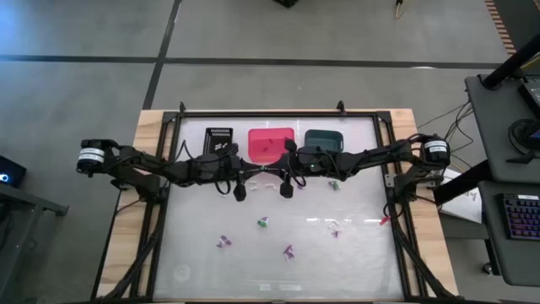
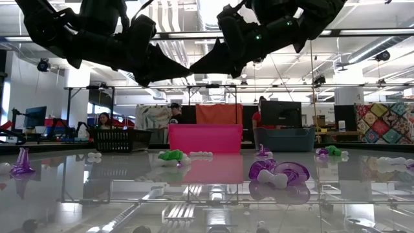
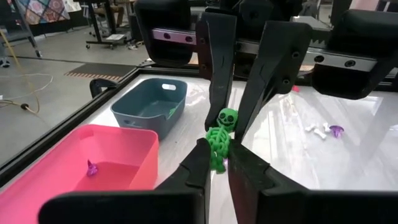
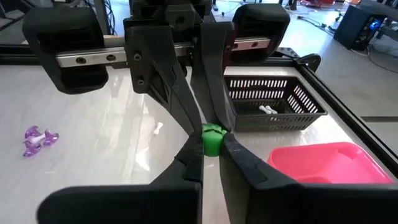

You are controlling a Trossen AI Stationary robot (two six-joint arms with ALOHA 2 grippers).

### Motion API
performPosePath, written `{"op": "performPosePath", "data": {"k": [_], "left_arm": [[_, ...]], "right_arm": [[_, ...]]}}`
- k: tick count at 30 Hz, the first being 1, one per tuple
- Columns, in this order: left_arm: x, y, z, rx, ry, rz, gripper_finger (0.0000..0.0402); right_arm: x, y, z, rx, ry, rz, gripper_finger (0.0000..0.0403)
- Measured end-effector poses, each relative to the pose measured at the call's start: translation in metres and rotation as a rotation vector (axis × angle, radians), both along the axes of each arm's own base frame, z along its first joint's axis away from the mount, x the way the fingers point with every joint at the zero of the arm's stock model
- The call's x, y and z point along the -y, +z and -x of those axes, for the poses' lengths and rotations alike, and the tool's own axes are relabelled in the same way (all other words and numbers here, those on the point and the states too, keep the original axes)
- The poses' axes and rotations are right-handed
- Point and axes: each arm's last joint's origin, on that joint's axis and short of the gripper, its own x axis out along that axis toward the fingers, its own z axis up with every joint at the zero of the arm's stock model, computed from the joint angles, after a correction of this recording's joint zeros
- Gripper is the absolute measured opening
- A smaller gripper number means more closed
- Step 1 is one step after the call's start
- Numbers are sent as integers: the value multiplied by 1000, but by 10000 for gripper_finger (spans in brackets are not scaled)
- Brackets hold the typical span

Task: Sort Halloween decoration
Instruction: Put the green skeleton toy into the blue bin

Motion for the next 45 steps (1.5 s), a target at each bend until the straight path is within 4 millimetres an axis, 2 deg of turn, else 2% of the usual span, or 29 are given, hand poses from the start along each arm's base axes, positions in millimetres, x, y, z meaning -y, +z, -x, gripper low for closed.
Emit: {"op": "performPosePath", "data": {"k": [5, 12, 17, 21, 28, 32, 35, 38, 45], "left_arm": [[0, 0, 0, 1, 0, 0, 41], [0, -1, 0, -9, 0, 3, 104], [0, -4, 1, -42, 1, 13, 139], [0, -9, 3, -104, 8, 45, 150], [0, -14, 8, -177, 20, 87, 151], [1, -12, 9, -173, 20, 88, 151], [1, -11, 9, -171, 20, 86, 151], [1, -11, 11, -185, 20, 86, 151], [1, -12, 21, -296, 20, 96, 151]], "right_arm": [[0, 0, 0, 1, 0, -4, 15], [1, 0, 1, -8, -5, -14, 14], [15, -1, 9, -102, -60, -60, 14], [39, 0, 24, -263, -206, -162, 13], [81, 1, 61, -558, -634, -403, 13], [95, -2, 76, -620, -775, -512, 13], [102, -6, 81, -619, -828, -530, 15], [105, -9, 84, -624, -847, -531, 36], [107, -9, 86, -621, -875, -510, 117]]}}
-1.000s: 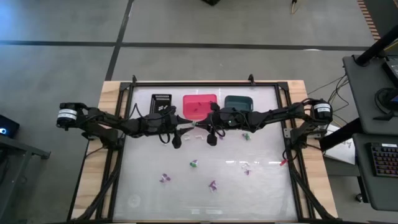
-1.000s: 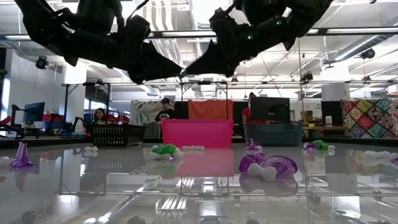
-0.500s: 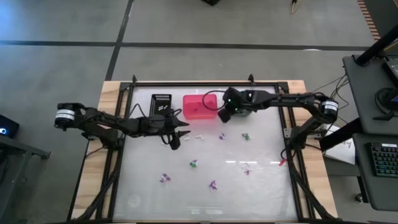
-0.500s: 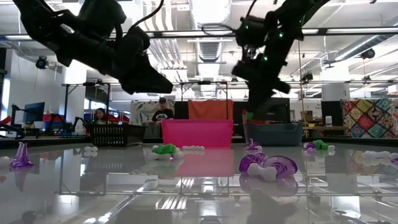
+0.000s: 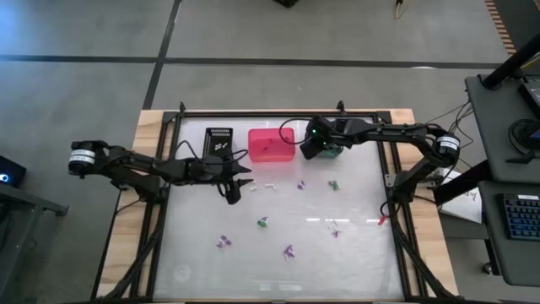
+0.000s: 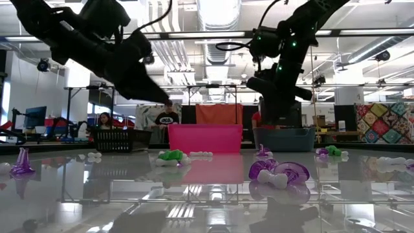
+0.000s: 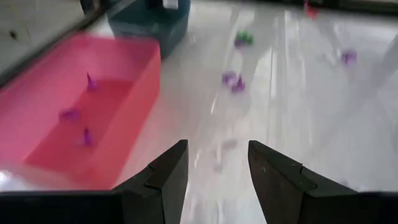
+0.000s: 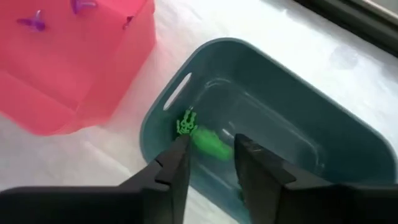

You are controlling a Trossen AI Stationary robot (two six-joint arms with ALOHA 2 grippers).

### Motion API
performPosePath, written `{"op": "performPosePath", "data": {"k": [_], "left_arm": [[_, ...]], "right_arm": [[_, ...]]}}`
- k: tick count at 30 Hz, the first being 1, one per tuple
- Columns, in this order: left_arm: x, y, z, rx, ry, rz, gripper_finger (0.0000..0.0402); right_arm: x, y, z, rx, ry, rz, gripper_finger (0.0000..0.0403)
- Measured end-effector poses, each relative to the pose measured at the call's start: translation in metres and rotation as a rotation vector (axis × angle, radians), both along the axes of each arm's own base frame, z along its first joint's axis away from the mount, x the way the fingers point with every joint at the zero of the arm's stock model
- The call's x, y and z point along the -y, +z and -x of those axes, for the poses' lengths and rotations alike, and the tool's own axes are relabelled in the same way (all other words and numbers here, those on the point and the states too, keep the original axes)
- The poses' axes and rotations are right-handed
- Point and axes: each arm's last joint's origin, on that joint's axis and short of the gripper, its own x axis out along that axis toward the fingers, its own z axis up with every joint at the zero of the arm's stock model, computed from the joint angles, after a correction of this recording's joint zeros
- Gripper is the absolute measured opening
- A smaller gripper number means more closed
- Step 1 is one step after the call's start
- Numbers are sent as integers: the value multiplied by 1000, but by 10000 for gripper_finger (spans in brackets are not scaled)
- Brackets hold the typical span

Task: Sort Halloween decoration
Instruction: Put the green skeleton toy into the blue bin, then put the white bone toy into the black bin

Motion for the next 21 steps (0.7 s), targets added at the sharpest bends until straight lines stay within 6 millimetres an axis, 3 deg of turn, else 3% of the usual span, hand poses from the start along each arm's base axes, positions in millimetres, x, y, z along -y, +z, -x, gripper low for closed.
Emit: {"op": "performPosePath", "data": {"k": [6, 13, 21], "left_arm": [[2, 6, 7, -244, -50, 62, 151], [8, 4, 21, -584, -108, 92, 151], [15, -4, 29, -677, -144, 82, 151]], "right_arm": [[0, 0, 0, -9, -4, 17, 152], [0, 0, 0, -11, 3, 19, 159], [-2, -1, -1, -13, 13, 17, 159]]}}
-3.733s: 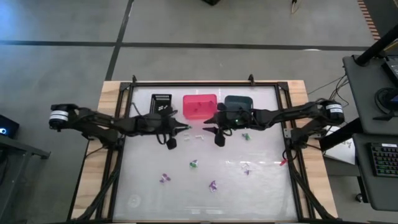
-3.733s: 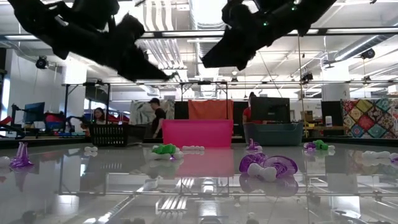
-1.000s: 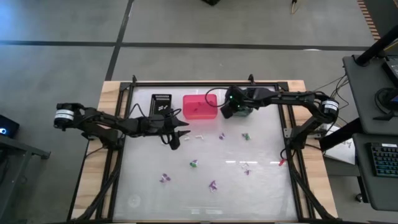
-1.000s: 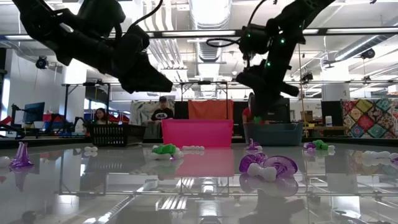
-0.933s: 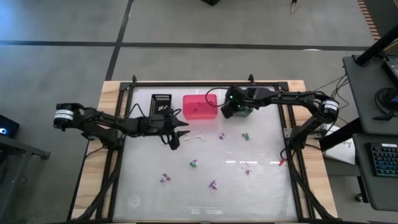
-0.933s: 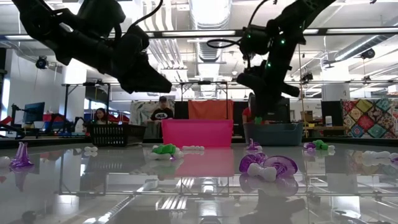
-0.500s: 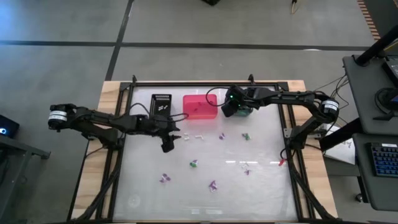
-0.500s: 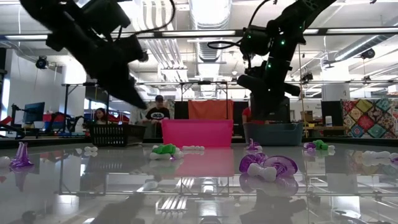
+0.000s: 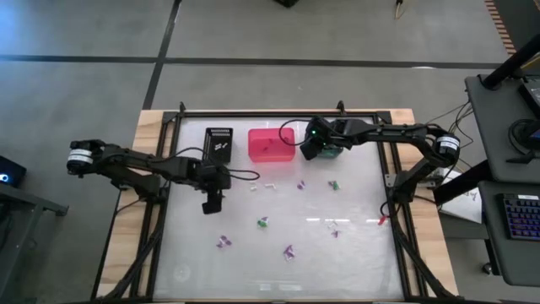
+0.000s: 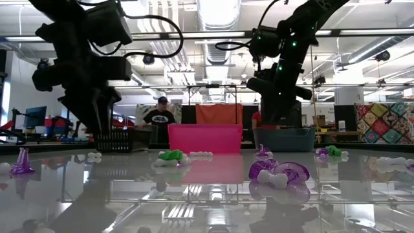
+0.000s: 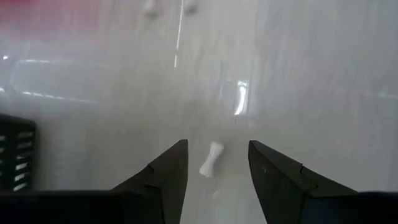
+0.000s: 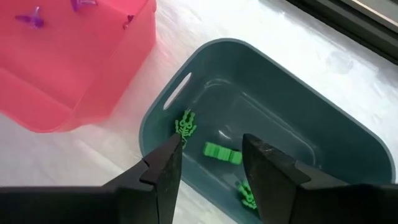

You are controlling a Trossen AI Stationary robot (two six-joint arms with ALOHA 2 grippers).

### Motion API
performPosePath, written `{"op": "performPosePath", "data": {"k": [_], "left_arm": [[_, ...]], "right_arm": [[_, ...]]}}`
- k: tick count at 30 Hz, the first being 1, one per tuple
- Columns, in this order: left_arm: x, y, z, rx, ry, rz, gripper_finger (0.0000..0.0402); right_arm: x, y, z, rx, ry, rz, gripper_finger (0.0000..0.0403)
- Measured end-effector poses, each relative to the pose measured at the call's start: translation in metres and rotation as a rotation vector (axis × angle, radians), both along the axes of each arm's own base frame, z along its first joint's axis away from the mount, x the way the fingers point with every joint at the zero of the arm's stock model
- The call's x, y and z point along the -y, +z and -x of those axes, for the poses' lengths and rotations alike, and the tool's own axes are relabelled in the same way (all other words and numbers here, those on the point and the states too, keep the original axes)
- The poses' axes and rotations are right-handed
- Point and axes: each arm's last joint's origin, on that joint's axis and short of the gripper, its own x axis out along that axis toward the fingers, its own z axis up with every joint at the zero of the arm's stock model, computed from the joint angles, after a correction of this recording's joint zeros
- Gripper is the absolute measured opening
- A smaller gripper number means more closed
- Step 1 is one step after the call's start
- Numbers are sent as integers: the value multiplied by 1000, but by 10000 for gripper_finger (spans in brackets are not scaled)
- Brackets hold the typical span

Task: Sort Halloween decoration
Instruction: Put the white bone toy into the black bin

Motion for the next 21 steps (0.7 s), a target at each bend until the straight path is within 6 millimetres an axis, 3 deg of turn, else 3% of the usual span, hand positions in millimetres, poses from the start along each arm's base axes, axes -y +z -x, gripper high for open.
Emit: {"op": "performPosePath", "data": {"k": [8, 16, 21], "left_arm": [[0, -3, 0, -10, 12, 4, 151], [0, -33, -8, -164, 22, 0, 151], [-1, -42, -10, -208, 32, -14, 140]], "right_arm": [[-2, 0, -1, 0, 8, 0, 157], [-3, 0, -2, 2, 11, 0, 159], [-3, 0, -2, 2, 11, -1, 158]]}}
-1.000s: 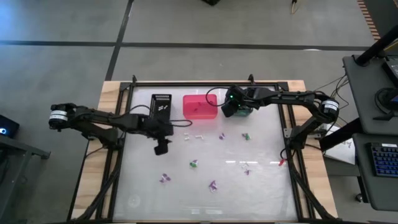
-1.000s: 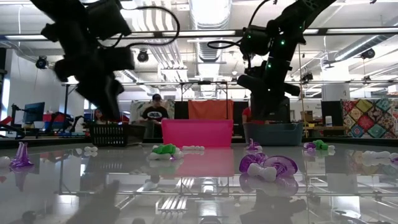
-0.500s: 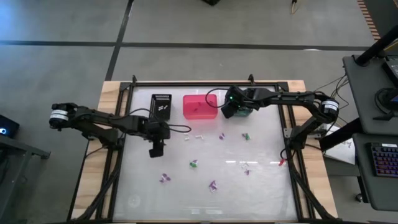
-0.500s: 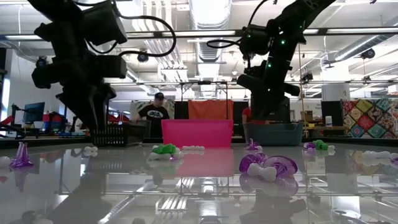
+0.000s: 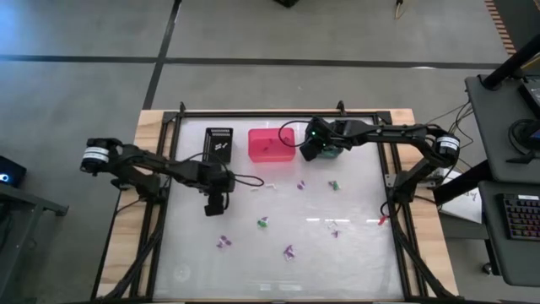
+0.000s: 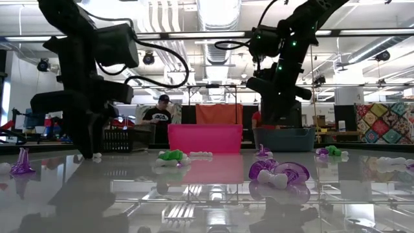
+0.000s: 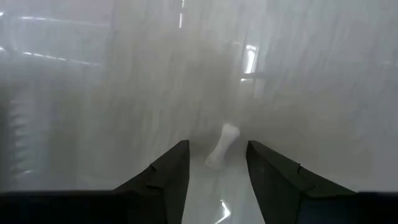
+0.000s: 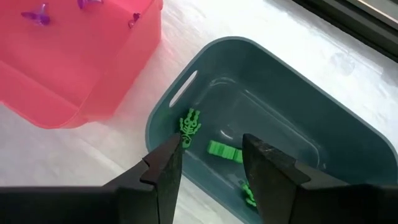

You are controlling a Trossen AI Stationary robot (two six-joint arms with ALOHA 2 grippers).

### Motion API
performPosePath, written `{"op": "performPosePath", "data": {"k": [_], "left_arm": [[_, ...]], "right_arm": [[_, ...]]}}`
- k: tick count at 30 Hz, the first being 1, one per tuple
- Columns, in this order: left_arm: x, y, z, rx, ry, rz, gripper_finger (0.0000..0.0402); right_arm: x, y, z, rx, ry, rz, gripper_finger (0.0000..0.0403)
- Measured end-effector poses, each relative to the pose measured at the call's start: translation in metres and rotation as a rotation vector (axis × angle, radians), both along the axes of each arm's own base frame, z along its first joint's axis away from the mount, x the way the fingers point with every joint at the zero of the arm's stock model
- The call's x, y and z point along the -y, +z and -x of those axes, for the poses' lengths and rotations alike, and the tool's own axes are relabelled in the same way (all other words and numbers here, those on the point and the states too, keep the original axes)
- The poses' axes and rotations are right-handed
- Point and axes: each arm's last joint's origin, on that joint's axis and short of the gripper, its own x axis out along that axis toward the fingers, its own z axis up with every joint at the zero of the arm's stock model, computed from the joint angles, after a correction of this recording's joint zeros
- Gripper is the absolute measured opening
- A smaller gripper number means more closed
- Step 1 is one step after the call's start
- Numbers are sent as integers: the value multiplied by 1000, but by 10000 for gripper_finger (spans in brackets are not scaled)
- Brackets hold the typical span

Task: Sort Halloween decoration
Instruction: Put the white bone toy into the black bin

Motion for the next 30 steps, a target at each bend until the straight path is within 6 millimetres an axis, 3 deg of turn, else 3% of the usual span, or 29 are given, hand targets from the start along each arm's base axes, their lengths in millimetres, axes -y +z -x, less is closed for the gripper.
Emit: {"op": "performPosePath", "data": {"k": [10, 15, 24, 30], "left_arm": [[-1, 8, 2, 46, -5, -18, 14], [-1, 17, 5, 63, -6, -18, 9], [-4, 79, -3, 285, -121, -112, 2], [-29, 117, 7, 396, -89, -289, 1]], "right_arm": [[0, 0, 0, 2, 0, 0, 156], [0, 0, 0, 1, 3, 1, 156], [-2, -1, -1, -3, 12, 1, 152], [-7, -1, -3, -2, 32, 1, 152]]}}
